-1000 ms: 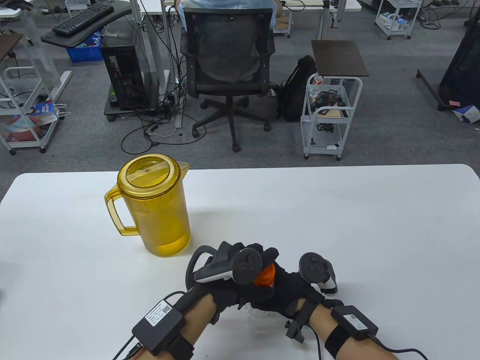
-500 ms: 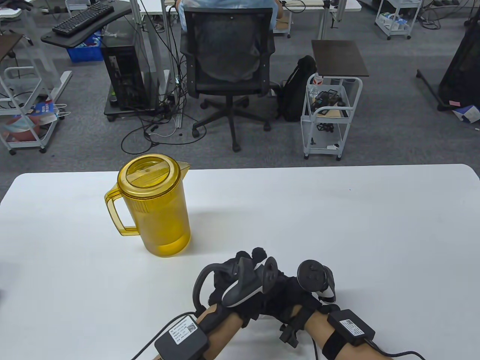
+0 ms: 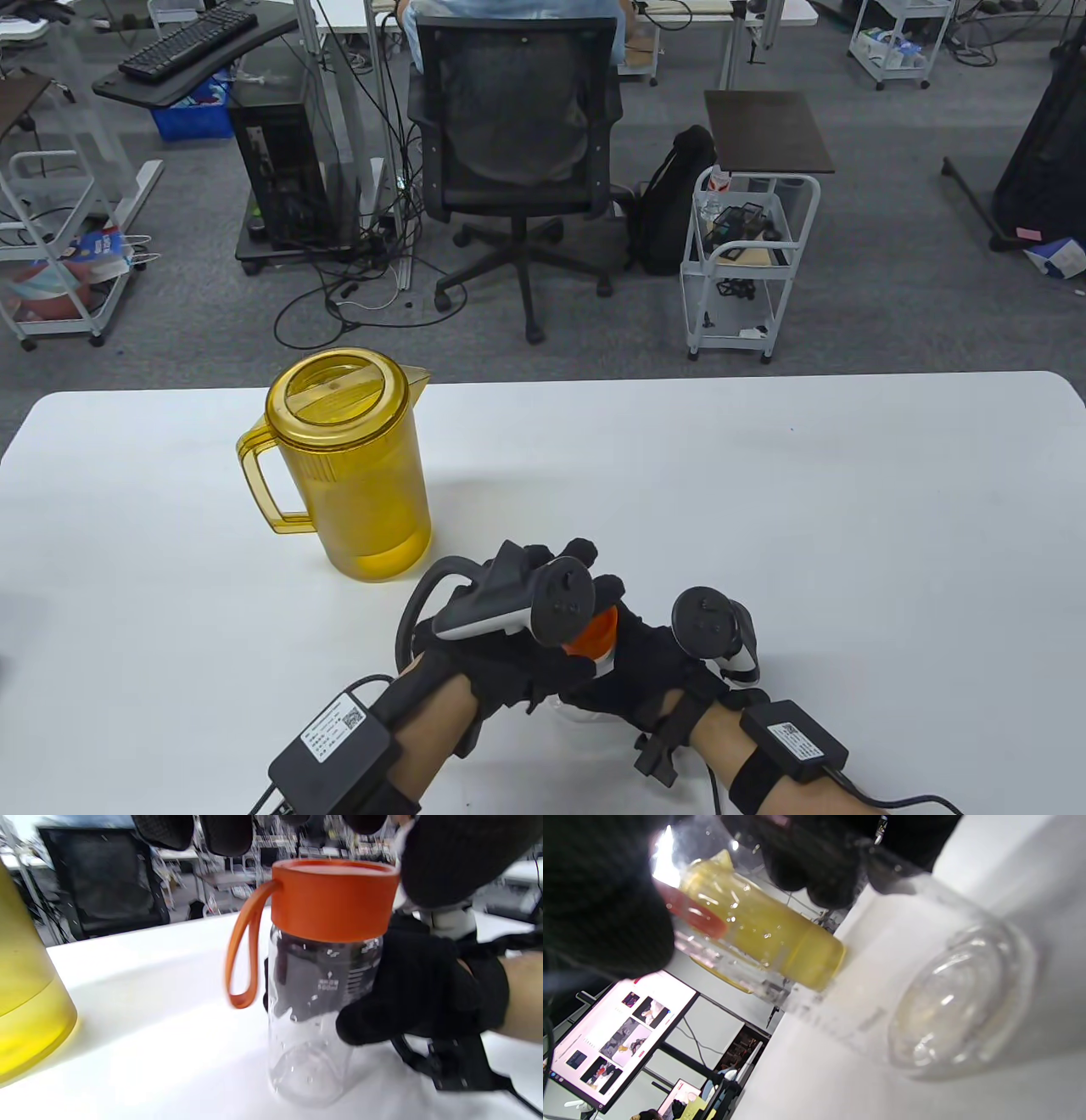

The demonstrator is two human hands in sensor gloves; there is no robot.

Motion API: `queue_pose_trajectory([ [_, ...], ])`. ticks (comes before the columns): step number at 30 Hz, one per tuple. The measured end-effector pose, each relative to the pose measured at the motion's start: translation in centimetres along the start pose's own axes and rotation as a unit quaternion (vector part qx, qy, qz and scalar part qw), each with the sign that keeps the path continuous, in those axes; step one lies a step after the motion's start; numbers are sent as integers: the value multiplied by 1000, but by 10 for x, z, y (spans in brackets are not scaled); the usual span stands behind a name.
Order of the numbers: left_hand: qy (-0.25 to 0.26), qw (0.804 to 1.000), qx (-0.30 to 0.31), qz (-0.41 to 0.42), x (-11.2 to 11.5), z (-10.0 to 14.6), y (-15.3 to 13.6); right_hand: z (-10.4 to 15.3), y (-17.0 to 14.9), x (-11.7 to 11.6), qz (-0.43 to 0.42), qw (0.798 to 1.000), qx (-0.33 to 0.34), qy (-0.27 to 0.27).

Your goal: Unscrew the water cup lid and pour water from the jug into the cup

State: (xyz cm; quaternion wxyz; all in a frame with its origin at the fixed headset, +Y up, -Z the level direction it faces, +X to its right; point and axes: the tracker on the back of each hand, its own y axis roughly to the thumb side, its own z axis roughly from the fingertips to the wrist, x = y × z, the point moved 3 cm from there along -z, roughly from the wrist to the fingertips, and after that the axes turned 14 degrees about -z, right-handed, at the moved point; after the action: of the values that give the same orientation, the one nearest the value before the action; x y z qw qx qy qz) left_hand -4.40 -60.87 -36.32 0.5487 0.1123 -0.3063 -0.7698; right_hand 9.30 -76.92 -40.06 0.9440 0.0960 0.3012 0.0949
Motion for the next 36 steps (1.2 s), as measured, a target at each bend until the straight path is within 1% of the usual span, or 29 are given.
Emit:
queue_pose_trajectory([
  [2,-31,999,12,5,-1,-10,4,0,0,0,1,1000,-1,2],
  [4,-40,999,-1,-9,-3,-17,9,0,0,0,2,1000,-1,2],
  [6,-35,999,-13,-14,-6,-20,10,0,0,0,3,1000,-2,4],
  [8,-29,999,-40,-2,-5,-24,8,0,0,0,5,1000,-2,4],
  [10,-20,997,-77,-8,-6,-27,5,0,0,0,6,1000,-3,5],
  [13,-5,985,-169,-32,-6,-31,-1,-1,0,0,10,1000,-4,6],
  [15,6,979,-196,-49,-7,-32,5,-1,0,0,11,1000,-4,6],
  [16,8,978,-198,-59,-7,-33,7,-1,0,0,11,1000,-5,5],
  [17,16,983,-174,-49,-4,-35,13,-1,0,0,9,1000,-6,4],
  [19,89,990,-110,4,-7,-35,20,-1,0,0,9,1000,-6,4],
  [20,125,990,-49,37,-9,-35,24,-1,-1,0,9,1000,-6,5],
  [21,123,991,-17,49,-9,-34,27,-1,-1,1,6,1000,-7,5],
  [23,83,996,19,40,-5,-28,25,-2,-1,0,8,1000,-7,6],
  [24,58,997,27,37,-4,-25,23,-2,-2,0,9,1000,-7,7],
  [26,15,999,33,41,-1,-19,15,-1,-2,0,11,1000,-7,9],
  [29,-35,997,37,54,3,-15,7,-2,-2,0,11,1000,-9,10],
  [31,-41,998,28,36,4,-15,4,-2,-2,-1,12,1000,-9,12],
  [33,-40,999,10,12,4,-17,4,-2,-2,-2,14,1000,-9,13],
  [34,-37,999,8,12,4,-18,4,-2,-2,-2,15,1000,-10,14],
  [36,-1,999,-47,7,1,-19,1,-2,-2,-2,17,1000,-10,14],
])
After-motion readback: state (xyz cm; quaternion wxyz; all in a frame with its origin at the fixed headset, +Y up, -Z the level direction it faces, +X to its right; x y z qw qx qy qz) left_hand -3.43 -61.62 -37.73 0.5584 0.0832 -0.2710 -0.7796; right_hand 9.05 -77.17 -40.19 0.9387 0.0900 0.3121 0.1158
